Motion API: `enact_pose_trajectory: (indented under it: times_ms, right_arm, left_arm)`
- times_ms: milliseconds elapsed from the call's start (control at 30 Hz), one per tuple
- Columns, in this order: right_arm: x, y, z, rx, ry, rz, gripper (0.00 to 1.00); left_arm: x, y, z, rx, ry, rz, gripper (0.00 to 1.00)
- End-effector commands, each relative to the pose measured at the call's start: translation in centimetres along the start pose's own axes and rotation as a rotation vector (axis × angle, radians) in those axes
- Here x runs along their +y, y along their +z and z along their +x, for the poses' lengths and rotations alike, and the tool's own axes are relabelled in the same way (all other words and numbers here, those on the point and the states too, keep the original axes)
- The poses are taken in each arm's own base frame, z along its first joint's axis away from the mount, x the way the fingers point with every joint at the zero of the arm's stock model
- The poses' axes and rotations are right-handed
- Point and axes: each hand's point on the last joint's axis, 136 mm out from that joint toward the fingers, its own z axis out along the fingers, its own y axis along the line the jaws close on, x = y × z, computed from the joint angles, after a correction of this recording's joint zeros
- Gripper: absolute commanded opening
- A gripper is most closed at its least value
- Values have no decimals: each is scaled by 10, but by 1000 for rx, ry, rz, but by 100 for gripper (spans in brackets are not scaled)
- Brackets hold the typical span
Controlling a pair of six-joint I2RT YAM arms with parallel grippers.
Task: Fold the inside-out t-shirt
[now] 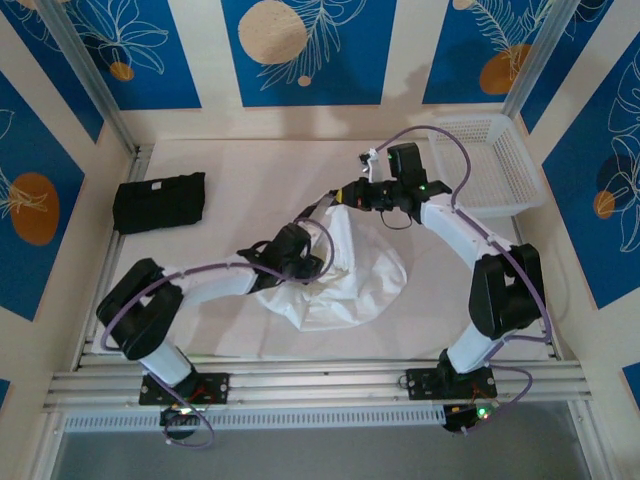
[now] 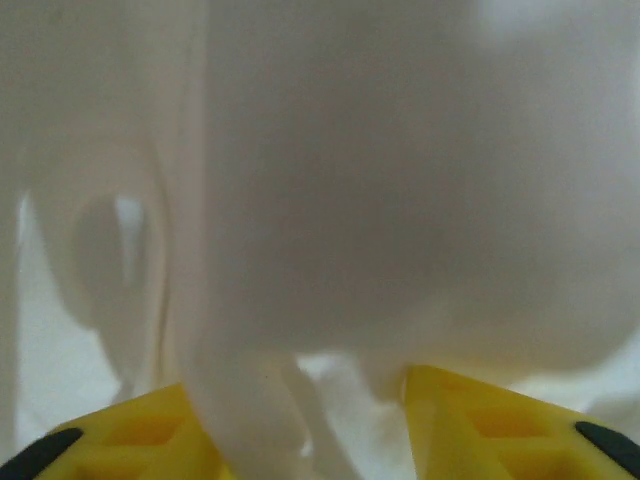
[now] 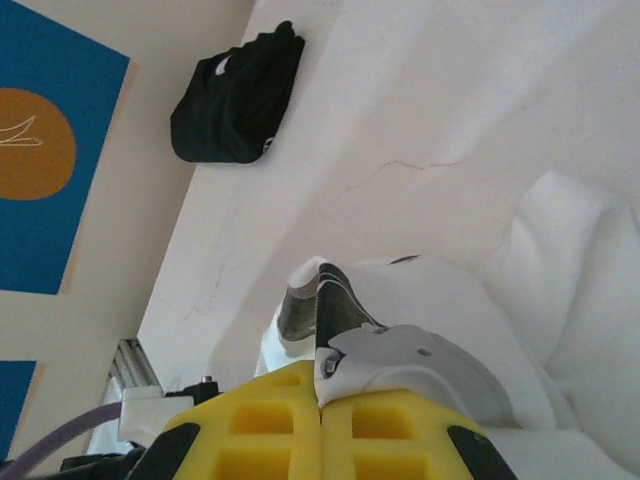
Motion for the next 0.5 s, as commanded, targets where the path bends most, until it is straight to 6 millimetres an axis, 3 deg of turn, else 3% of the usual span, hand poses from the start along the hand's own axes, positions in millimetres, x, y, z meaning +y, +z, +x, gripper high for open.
enact_pose_trajectory:
  times_ms: [0,67,167,267,467]
  right_arm:
    - [-22,-1,-9,-6,-17,143,8]
    - [-40,-8,-11,-19,-35,289,20]
    - [-46,-26,-7,-52,-109,436,36]
    - [-25,-38,11,-73,-213,407,44]
    - [38,-41,81,-34,-422,162,47]
  left_arm:
    - [-15,-2,-26,-53,2,68,20]
    - [-22,-15,-37,-87,-10,127,1]
    - [-30,-48,-51,-150,-75,243,0]
    - [-33,-82,-61,-196,-170,381,0]
    - [-29,-126,-76,-254,-250,498,0]
